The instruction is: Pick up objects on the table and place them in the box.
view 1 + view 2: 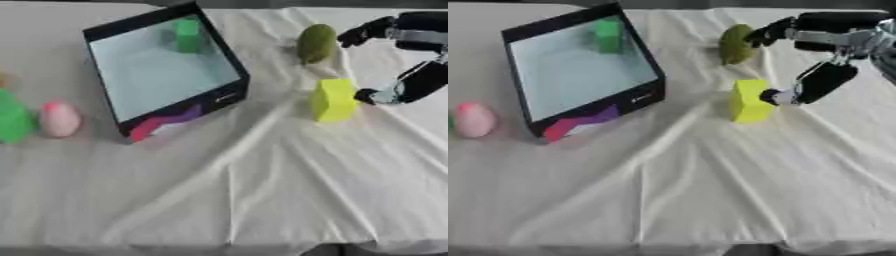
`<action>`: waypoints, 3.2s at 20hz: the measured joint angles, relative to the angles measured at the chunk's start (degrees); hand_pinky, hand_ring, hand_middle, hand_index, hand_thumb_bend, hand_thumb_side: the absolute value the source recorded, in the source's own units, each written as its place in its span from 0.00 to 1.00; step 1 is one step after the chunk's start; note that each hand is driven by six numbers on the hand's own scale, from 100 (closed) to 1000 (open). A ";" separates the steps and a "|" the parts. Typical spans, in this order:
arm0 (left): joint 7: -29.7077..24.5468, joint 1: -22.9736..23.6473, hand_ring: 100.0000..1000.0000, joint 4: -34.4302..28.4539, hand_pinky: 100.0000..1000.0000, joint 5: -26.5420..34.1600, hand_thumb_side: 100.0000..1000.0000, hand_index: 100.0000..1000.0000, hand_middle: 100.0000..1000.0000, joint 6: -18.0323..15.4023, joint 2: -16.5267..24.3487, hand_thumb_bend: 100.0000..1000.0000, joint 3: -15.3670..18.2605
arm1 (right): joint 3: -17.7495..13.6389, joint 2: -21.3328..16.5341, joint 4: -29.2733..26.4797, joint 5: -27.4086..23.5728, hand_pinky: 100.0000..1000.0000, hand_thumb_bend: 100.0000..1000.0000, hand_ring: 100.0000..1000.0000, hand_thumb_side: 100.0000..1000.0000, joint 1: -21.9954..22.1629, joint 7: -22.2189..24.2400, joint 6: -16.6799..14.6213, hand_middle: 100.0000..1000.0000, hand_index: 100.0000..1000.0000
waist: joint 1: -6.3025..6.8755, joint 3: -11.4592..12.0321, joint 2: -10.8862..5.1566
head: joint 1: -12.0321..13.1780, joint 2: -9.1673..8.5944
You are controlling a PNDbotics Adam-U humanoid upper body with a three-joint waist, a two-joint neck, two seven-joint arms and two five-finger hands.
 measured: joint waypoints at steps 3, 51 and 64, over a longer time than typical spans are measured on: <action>-0.07 0.00 0.82 0.02 0.76 0.00 0.76 0.73 0.74 -0.02 0.00 0.00 -0.11 | 1.03 0.56 0.19 1.12 0.98 0.33 0.92 0.27 -0.23 0.50 0.43 0.87 1.00 | 0.00 0.00 0.00 | -0.27 -0.01; -1.68 0.00 0.82 0.29 0.76 -0.25 0.76 0.73 0.74 0.27 0.00 0.00 -1.04 | 5.38 7.92 16.97 12.66 0.98 0.38 0.93 0.34 -4.58 0.39 -6.28 0.87 0.99 | 0.00 0.15 0.16 | -0.41 -0.69; -1.86 -0.03 0.83 0.29 0.76 -0.29 0.76 0.73 0.74 0.36 -0.01 0.00 -1.33 | 5.38 9.80 23.16 13.67 0.97 0.39 0.90 0.28 -6.18 1.42 -8.25 0.83 0.94 | 0.08 0.27 0.39 | -0.57 -0.70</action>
